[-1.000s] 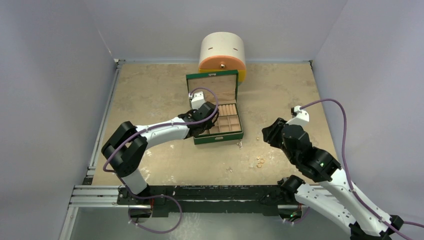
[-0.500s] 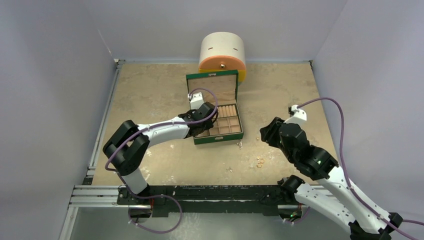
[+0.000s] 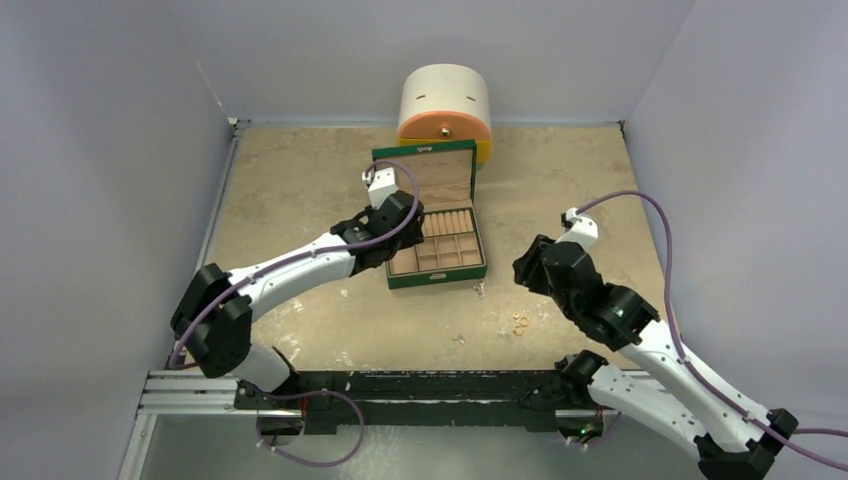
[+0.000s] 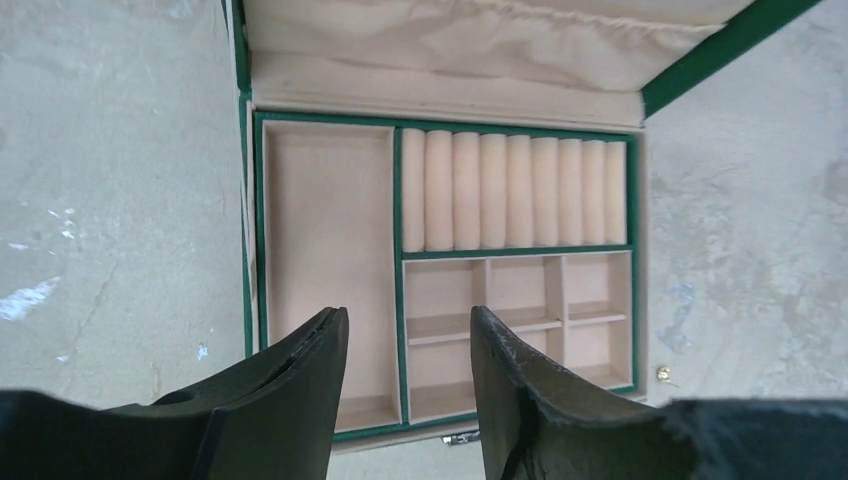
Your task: Organize the mixed jewelry
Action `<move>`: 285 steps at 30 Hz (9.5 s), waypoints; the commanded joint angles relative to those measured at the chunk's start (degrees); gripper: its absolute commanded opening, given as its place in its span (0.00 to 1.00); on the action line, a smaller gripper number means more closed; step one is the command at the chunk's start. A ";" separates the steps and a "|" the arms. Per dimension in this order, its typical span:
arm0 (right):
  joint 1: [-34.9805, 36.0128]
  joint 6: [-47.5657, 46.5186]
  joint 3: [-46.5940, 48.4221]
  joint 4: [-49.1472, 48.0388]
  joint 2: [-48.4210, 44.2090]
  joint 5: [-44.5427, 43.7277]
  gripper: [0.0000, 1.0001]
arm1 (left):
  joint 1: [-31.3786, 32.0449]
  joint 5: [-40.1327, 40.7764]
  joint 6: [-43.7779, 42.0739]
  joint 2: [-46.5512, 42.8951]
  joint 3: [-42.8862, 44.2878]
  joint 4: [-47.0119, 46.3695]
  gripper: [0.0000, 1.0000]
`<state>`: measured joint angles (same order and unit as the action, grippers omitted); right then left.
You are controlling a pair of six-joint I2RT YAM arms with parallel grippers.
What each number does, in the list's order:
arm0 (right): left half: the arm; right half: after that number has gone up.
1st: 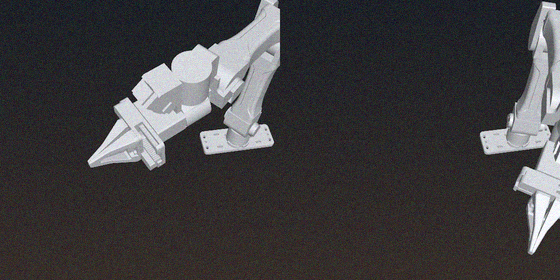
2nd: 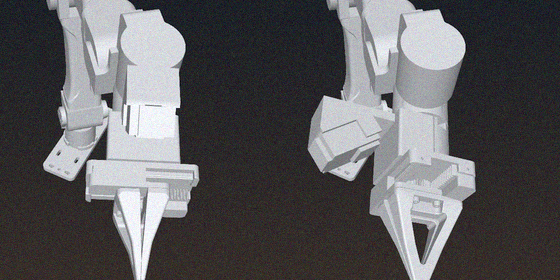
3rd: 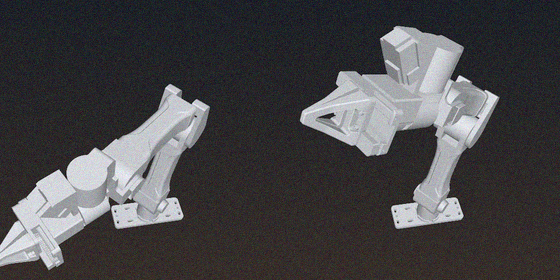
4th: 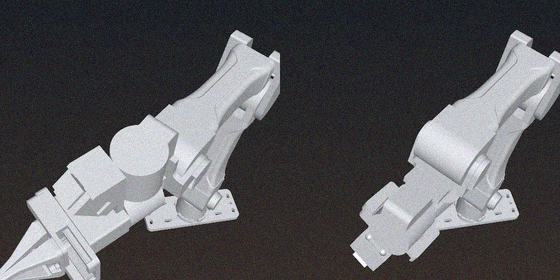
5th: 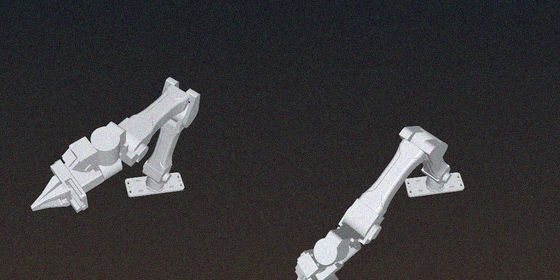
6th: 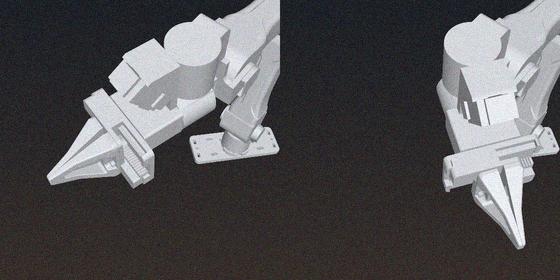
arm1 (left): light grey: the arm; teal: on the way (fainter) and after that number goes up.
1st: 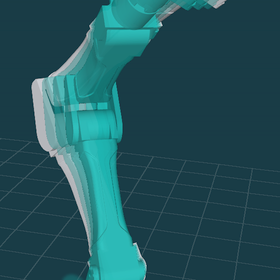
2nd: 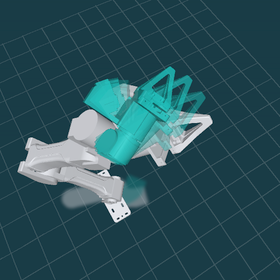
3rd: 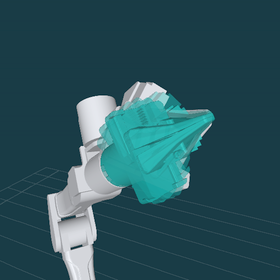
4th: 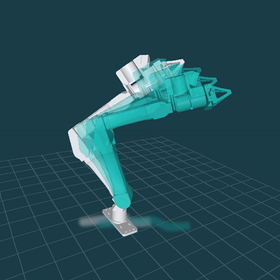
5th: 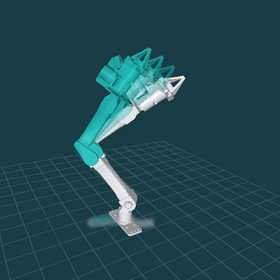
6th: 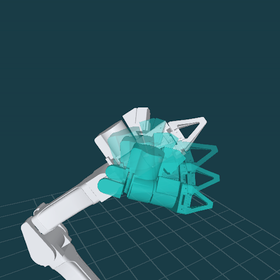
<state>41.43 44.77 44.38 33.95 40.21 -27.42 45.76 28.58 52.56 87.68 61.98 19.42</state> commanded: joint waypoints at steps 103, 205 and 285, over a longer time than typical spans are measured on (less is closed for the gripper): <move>-3.37 14.34 -13.27 -4.33 22.94 3.29 0.00 | -0.35 10.15 -25.13 -36.53 -6.81 13.28 0.82; -10.96 -0.96 -1.39 -15.54 32.59 -1.32 0.28 | -0.50 12.64 -26.28 -34.86 -7.00 13.89 0.83; -13.24 0.40 -3.03 -21.56 40.42 2.48 0.20 | -0.68 12.38 -26.36 -34.68 -7.03 13.98 0.83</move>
<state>28.42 44.16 38.68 13.06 80.60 -23.03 45.39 40.29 27.20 53.25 55.37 34.44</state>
